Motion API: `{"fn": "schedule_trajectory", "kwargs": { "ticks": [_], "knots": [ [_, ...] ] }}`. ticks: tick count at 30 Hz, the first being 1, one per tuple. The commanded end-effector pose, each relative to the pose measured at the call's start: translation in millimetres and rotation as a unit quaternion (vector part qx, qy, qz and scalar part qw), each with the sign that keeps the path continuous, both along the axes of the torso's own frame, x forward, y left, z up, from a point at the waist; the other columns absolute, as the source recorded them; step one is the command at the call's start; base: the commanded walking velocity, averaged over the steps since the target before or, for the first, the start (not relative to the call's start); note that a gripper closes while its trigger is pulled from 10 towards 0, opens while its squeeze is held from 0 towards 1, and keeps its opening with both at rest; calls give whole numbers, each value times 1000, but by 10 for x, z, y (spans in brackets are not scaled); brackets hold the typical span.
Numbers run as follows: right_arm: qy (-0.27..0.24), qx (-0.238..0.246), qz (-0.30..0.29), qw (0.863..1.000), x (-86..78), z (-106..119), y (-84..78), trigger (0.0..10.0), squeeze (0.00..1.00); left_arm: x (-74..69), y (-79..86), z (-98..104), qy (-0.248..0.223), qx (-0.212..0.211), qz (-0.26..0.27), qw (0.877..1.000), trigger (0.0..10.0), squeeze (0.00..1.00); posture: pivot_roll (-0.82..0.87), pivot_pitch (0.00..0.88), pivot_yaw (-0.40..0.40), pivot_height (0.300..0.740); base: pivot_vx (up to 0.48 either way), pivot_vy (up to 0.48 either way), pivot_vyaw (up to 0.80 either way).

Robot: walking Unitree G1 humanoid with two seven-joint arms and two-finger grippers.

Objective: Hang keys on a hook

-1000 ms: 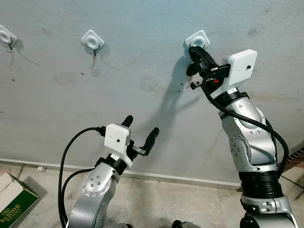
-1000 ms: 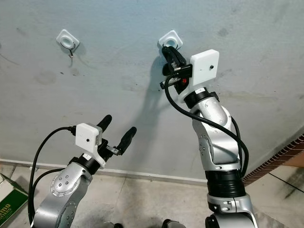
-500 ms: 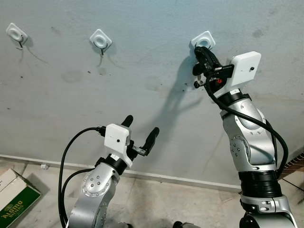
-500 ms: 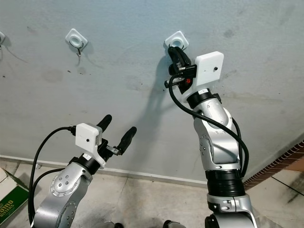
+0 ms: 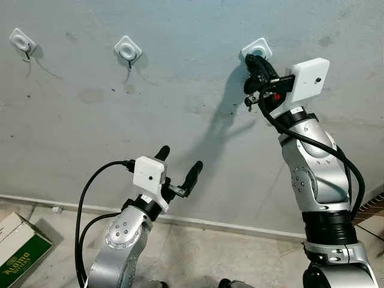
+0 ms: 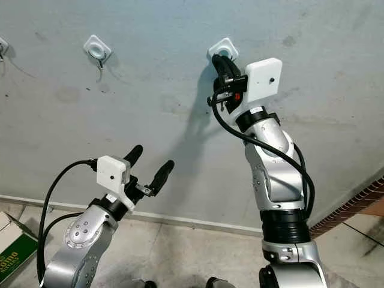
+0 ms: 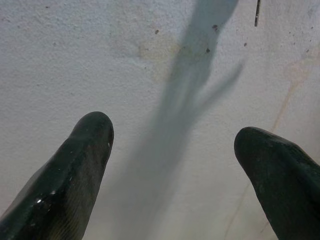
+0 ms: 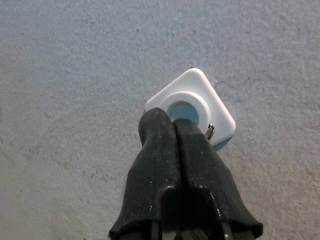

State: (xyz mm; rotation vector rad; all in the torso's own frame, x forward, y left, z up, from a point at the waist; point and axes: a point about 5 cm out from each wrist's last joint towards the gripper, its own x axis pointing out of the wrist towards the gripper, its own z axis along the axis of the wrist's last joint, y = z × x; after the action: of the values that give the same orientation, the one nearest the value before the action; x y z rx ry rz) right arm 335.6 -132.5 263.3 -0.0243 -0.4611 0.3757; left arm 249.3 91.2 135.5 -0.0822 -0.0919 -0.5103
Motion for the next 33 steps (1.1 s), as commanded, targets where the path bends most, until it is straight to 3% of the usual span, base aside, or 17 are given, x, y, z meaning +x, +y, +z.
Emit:
{"fn": "schedule_trajectory", "kwargs": {
  "ticks": [1,8,18,25,30,33],
  "knots": [
    [-67,19,-25,997,-40,350,-84,10000,0,-10,-3,-15,3,-1,-5,1000,10000,0,14,135,41,740,0,0,0],
    [-49,19,-37,998,-3,268,-169,10000,0,-14,-6,-17,5,-2,-6,1000,10000,0,14,138,42,740,0,0,0],
    [-1,24,-68,997,-8,-43,-261,10000,0,-16,0,-15,5,-3,-3,1000,10000,0,16,146,41,740,0,0,0],
    [7,20,-81,997,-5,-90,-289,10000,0,-14,1,-13,4,-3,-4,1000,10000,0,16,146,44,740,0,0,0],
    [-18,-28,-96,995,0,-35,-251,10000,0,-13,0,-11,3,-2,-4,1000,10000,0,16,146,44,740,0,0,0],
    [-59,-68,-99,991,-20,86,-160,10000,0,-8,-2,-11,2,-2,-3,1000,10000,0,15,144,42,740,0,0,0]
  ]
}}
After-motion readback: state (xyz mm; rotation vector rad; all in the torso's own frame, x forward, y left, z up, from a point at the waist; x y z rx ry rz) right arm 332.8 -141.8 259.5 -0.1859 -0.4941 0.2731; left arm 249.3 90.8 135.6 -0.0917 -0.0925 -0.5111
